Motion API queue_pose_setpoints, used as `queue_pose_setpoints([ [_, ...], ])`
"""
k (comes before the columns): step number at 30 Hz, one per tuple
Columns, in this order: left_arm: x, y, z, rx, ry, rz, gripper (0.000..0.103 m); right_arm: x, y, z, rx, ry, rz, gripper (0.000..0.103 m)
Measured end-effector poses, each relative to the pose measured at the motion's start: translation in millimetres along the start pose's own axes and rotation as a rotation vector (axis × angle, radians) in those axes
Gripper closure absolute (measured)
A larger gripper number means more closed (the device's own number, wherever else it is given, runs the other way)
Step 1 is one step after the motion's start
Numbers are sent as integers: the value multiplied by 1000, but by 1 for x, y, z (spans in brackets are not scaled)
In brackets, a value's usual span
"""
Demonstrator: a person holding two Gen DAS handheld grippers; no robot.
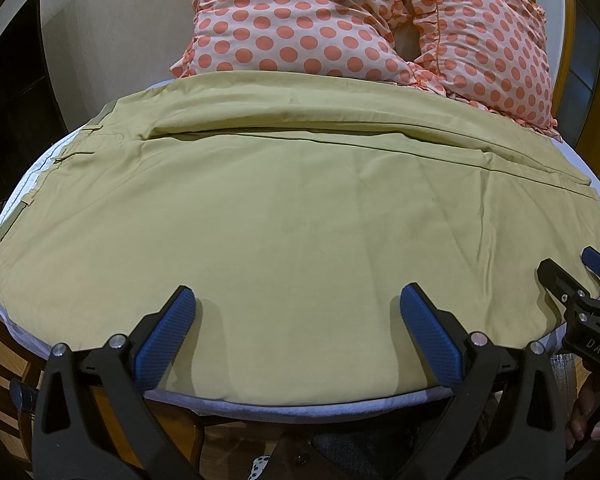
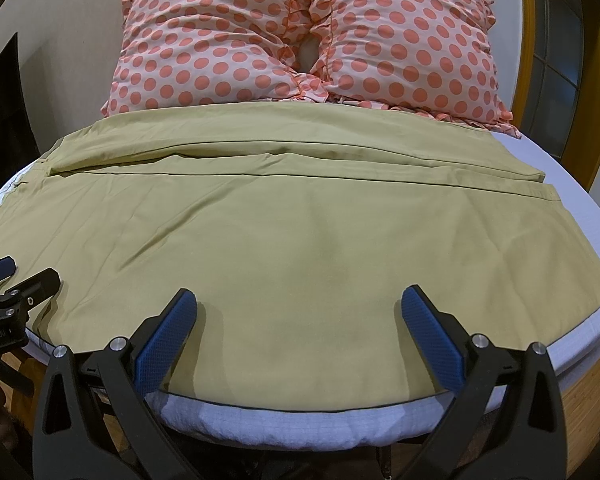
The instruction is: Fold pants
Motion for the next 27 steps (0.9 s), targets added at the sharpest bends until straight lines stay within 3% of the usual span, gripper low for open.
queue_pose_setpoints([
  [27,0,0,2,1,-8,0,2,-2,2,-2,2,-30,-6,1],
])
Point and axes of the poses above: each gripper's, at about its wrist camera, not at the fingertips, and x roughly the way its jaws point, y to its left, z to its top, the point moved 9 cm from there along x, roughly the way its jaws point, and after that the axes turned 10 degrees about -x, right-handed, at the moved point
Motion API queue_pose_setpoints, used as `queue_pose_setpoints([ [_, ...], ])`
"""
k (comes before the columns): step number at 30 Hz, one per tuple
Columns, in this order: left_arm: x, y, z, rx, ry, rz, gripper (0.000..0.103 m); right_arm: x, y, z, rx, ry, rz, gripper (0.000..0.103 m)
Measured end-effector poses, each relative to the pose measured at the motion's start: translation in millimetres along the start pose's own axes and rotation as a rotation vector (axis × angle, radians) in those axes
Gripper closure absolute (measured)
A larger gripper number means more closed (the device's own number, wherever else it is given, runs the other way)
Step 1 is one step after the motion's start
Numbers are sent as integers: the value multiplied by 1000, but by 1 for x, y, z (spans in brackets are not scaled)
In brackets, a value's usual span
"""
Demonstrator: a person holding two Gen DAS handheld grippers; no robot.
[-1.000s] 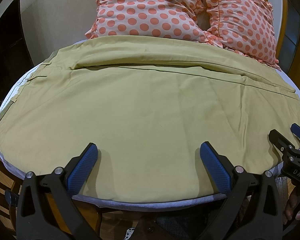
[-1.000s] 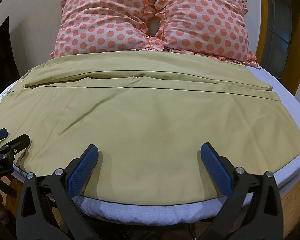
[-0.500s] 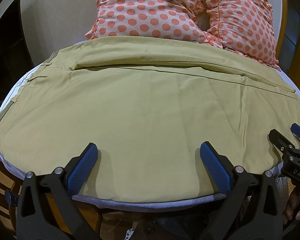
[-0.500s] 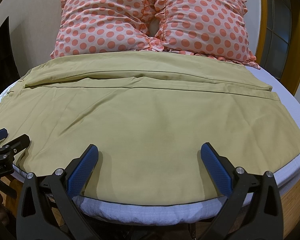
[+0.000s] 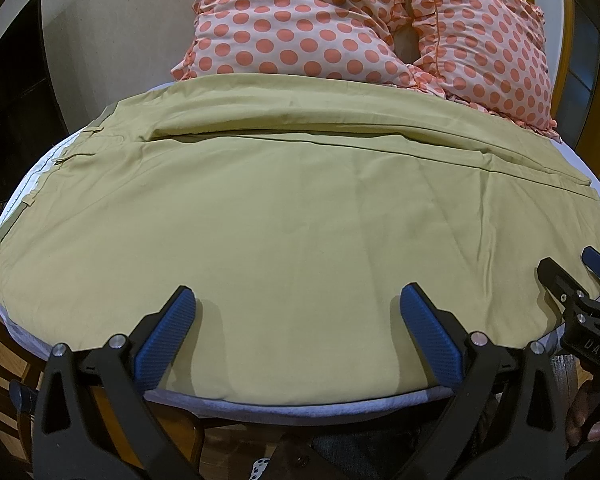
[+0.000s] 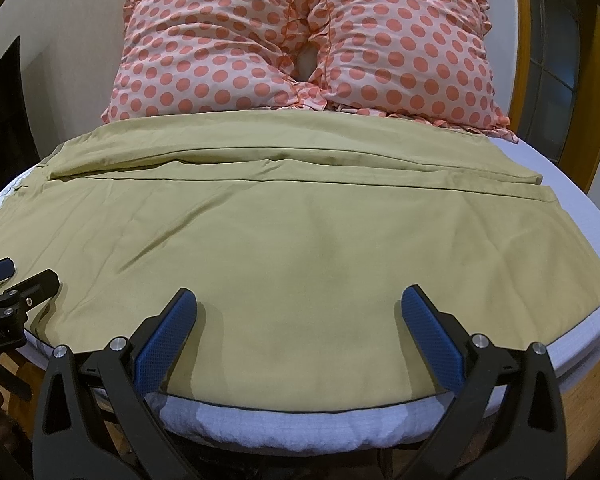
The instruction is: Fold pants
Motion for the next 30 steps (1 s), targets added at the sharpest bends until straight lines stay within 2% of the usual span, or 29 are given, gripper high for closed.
queue_pose_setpoints([
  [30,-1,0,0,0,-6,0,2,2,0,-1,0,-5,-3,1],
])
Point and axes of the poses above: each gripper's, at about its wrist camera, not at the fingertips, and x roughly the way its jaws point, y to its left, z to its top, the point moved 9 cm from there along x, roughly the way its jaws point, and after that the axes turned 10 degrees about -x, right-handed, at the moved point
